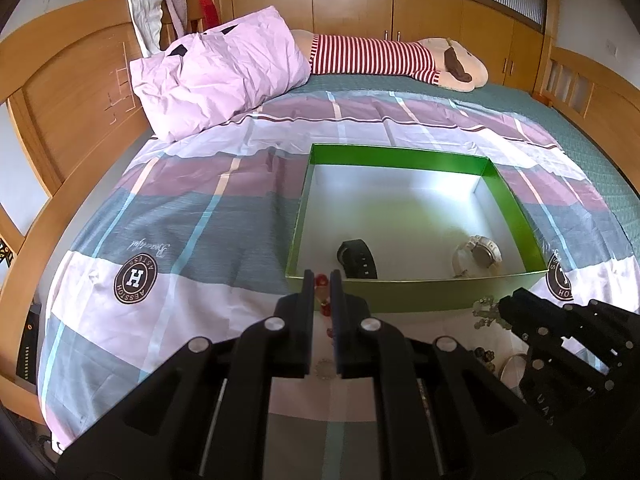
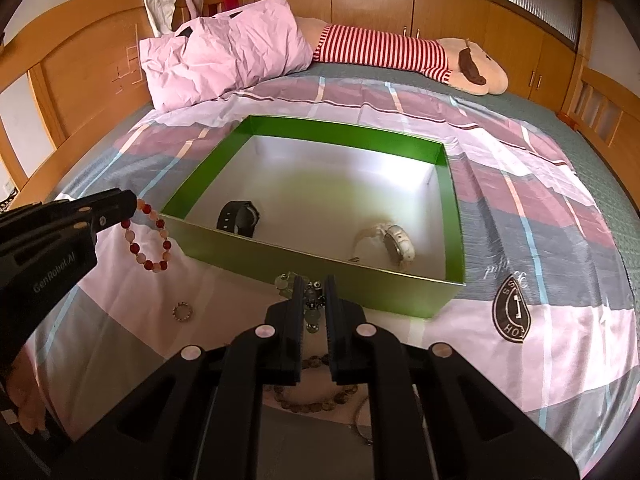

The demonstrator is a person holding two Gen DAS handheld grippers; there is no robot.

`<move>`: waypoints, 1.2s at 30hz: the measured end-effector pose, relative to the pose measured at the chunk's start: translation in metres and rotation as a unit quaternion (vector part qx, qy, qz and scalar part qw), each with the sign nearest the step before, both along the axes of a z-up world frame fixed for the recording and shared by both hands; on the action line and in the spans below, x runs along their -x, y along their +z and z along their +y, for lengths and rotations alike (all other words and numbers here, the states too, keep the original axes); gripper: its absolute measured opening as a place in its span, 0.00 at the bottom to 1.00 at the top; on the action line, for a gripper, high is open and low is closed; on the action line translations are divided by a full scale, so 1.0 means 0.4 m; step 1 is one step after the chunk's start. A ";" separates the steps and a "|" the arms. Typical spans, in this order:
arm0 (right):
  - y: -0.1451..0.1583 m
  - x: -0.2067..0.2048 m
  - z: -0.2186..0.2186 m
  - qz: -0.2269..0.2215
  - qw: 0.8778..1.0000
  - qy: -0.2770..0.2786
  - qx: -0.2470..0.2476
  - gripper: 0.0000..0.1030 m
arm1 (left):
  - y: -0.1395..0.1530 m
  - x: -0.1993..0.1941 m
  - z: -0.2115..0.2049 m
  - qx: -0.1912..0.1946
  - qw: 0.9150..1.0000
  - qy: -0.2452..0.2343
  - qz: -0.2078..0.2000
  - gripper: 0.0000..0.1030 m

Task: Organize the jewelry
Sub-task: 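Carry the red-orange bracelet with left tool while right carries the green piece toward the box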

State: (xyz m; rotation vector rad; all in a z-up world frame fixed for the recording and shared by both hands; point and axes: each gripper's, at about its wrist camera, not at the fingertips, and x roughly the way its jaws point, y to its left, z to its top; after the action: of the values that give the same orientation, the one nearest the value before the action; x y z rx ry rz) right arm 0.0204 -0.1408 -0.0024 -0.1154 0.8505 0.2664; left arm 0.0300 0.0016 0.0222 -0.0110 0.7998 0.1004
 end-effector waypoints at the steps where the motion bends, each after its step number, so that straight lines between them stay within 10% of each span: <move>1: 0.000 -0.001 -0.003 0.000 1.000 -0.002 0.000 0.09 | -0.001 -0.002 -0.001 0.002 1.000 0.001 0.001 0.08; 36: -0.014 -0.006 0.002 0.011 1.000 0.003 0.002 0.09 | -0.009 -0.006 -0.018 0.004 1.000 -0.004 0.007 0.08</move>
State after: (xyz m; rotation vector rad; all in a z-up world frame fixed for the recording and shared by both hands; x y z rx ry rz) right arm 0.0226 -0.1400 -0.0080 -0.1193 0.8722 0.2720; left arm 0.0325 -0.0057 0.0187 -0.0151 0.8143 0.0905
